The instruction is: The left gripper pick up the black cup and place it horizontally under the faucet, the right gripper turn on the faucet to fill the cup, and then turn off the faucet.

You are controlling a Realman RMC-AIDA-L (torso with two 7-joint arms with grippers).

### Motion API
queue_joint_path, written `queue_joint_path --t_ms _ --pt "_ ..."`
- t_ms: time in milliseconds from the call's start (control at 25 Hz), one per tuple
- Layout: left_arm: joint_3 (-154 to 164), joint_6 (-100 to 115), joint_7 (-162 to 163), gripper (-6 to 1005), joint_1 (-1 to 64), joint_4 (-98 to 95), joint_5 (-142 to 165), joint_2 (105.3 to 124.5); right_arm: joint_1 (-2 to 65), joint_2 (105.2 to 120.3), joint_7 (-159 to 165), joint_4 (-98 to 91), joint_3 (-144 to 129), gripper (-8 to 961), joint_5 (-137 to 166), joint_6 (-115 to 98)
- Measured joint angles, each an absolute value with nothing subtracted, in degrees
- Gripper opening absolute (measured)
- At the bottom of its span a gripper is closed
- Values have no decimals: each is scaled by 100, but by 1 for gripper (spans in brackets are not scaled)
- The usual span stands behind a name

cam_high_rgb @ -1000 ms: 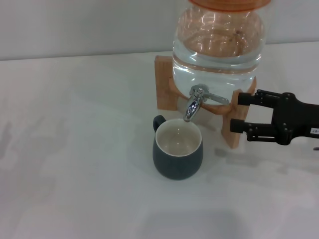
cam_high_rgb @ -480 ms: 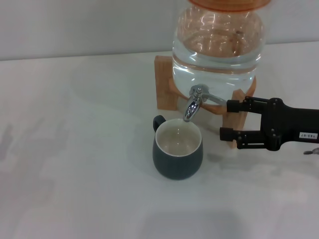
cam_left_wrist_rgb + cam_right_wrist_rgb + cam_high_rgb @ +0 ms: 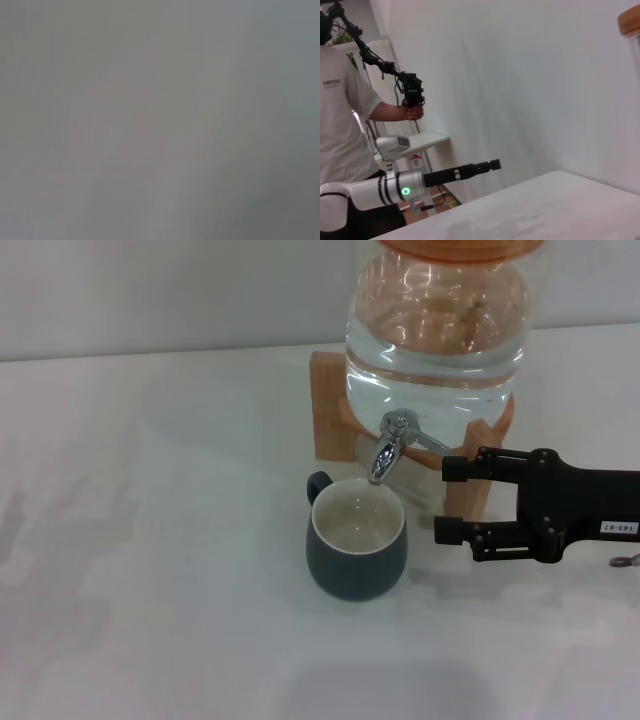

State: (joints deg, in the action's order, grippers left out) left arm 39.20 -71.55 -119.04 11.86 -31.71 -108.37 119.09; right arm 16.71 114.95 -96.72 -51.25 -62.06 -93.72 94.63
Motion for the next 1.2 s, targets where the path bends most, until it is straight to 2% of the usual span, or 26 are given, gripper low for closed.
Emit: queue_joint_path --t_ms 1200 --pt "3920 -7154 -11900 503 1125 -3173 -10837 11902 1644 11505 -9655 -5121 -6392 827 -9536 9124"
